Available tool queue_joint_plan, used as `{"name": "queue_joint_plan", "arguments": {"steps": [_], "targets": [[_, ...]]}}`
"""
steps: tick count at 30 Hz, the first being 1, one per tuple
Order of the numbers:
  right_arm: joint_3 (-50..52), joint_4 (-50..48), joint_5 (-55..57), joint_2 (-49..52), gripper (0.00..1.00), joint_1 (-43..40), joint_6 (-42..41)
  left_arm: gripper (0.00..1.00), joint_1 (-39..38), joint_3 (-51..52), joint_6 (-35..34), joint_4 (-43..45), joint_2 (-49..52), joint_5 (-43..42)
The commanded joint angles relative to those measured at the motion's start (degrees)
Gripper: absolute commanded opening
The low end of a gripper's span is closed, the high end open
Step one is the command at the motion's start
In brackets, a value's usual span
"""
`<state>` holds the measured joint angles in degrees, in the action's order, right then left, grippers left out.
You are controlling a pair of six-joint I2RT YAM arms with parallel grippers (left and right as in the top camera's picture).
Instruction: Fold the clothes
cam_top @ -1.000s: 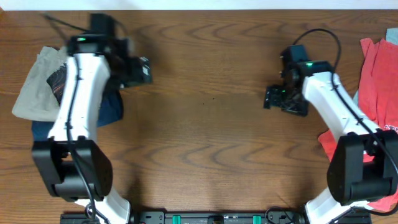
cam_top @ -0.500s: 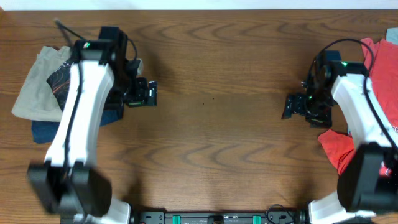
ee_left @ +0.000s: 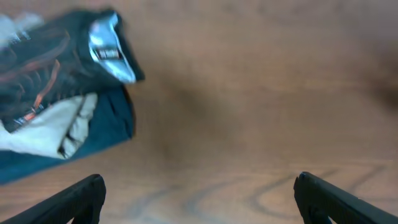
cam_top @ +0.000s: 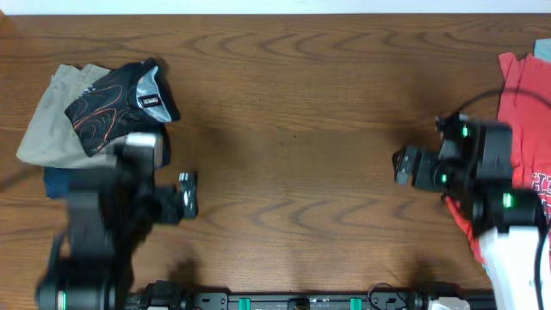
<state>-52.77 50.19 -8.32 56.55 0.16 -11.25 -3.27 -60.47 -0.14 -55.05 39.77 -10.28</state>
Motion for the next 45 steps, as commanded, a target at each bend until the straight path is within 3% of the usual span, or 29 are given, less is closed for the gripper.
{"name": "queue_joint_plan", "arguments": {"steps": [1, 9, 39, 45], "targets": [[4.5, -1.66, 2.14, -6.67, 0.99, 0.87, 0.59, 0.98, 0.13, 4.39, 0.11, 2.47, -8.66, 0.68], [7.43, 0.02, 2.08, -14.03, 0.99, 0.87, 0.61, 0.98, 0.13, 5.49, 0.11, 1.57, -17.35, 0.66], [7.52, 3.65, 2.86, -14.43, 0.99, 0.87, 0.66, 0.98, 0.13, 5.49, 0.11, 1.11, -17.42, 0.68], [10.73, -4.94, 3.8, -20.44, 0.99, 0.87, 5.01, 0.98, 0.13, 5.49, 0.11, 1.11, -17.42, 0.68]]}}
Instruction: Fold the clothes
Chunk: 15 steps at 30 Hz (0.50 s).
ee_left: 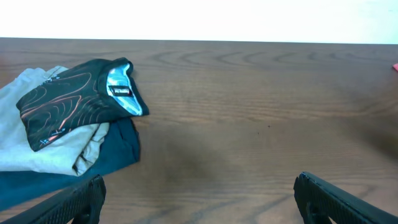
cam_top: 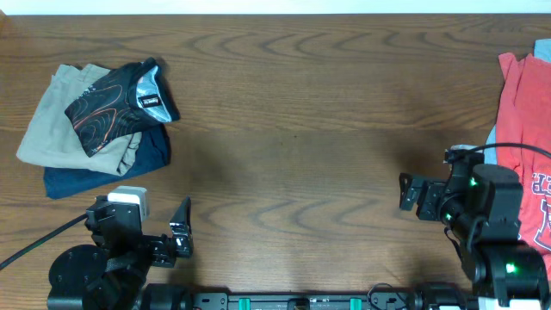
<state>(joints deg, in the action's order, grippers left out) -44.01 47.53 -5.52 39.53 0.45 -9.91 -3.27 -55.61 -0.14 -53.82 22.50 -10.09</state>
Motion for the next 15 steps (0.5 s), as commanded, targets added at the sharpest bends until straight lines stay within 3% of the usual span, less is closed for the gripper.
{"name": "queue_joint_plan", "arguments": {"steps": [1, 15], "targets": [[3.52, -4.59, 1.01, -5.46, 0.99, 0.59, 4.63, 0.98, 0.13, 0.63, 0.11, -0.09, -0.15, 0.48], [34.93, -36.89, 1.27, -39.26, 0.99, -0.11, 6.4, 0.98, 0.13, 0.63, 0.11, -0.11, -0.15, 0.48]]}}
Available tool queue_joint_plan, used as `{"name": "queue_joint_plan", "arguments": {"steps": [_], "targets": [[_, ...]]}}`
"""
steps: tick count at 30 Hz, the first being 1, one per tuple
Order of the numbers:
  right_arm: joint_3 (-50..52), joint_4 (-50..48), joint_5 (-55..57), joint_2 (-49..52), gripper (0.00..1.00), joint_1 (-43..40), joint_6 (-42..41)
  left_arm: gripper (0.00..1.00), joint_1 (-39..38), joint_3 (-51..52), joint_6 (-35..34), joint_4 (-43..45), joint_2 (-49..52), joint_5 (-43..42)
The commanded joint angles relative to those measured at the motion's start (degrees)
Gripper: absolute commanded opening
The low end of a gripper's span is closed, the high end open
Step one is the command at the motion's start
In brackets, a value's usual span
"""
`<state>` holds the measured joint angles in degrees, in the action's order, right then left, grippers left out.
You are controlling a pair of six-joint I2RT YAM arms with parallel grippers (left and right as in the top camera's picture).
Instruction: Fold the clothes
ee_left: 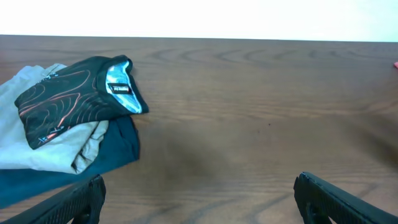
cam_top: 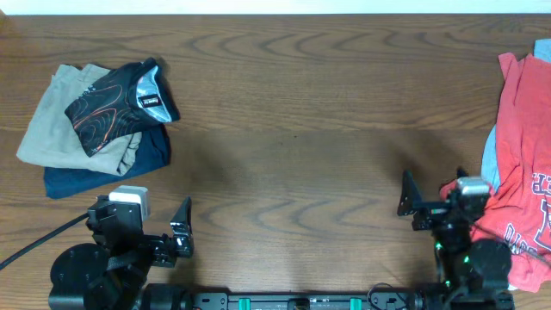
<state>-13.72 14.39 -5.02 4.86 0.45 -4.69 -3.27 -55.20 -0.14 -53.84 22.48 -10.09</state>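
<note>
A folded stack lies at the far left: a black patterned shirt (cam_top: 116,102) (ee_left: 78,96) on top of a beige garment (cam_top: 47,129) and a navy one (cam_top: 90,172). An unfolded red shirt (cam_top: 521,146) sprawls at the right edge, with a grey-blue garment (cam_top: 488,159) under it. My left gripper (cam_top: 176,232) (ee_left: 199,199) is at the front left edge, open and empty, well short of the stack. My right gripper (cam_top: 417,202) is at the front right edge, just left of the red shirt, open with nothing in it.
The wooden table (cam_top: 293,129) stretches between the two piles. A black rail (cam_top: 293,303) runs along the front edge between the arm bases. A cable (cam_top: 39,241) trails from the left arm.
My right arm has drawn back toward the front edge and sits lower, uncovering more of the red shirt. The left arm and both piles are unchanged.
At first my left arm reached out just below the folded stack, and my right arm stood over the red shirt's left edge. Then the left arm was back at the front edge and the right partly back. Now both rest at the front, empty.
</note>
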Motion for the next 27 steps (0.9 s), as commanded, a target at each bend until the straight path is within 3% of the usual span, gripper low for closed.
{"name": "queue_joint_plan", "arguments": {"steps": [1, 6, 9, 27], "targets": [[6.03, -6.21, 1.16, -4.66, 0.99, -0.42, 1.38, 0.98, 0.13, 0.22, 0.11, -0.07, -0.13, 0.46], [13.07, -16.44, 4.04, -4.59, 0.99, -0.92, 2.62, 0.98, 0.13, 0.22, 0.11, -0.07, -0.13, 0.48], [13.42, -10.27, 7.37, -4.59, 0.99, -1.27, 2.64, 0.98, 0.13, 0.22, 0.11, -0.09, -0.13, 0.48], [13.4, -10.29, 6.95, -4.55, 0.99, -1.25, 3.5, 0.98, 0.13, 0.22, 0.11, -0.07, -0.13, 0.46]]}}
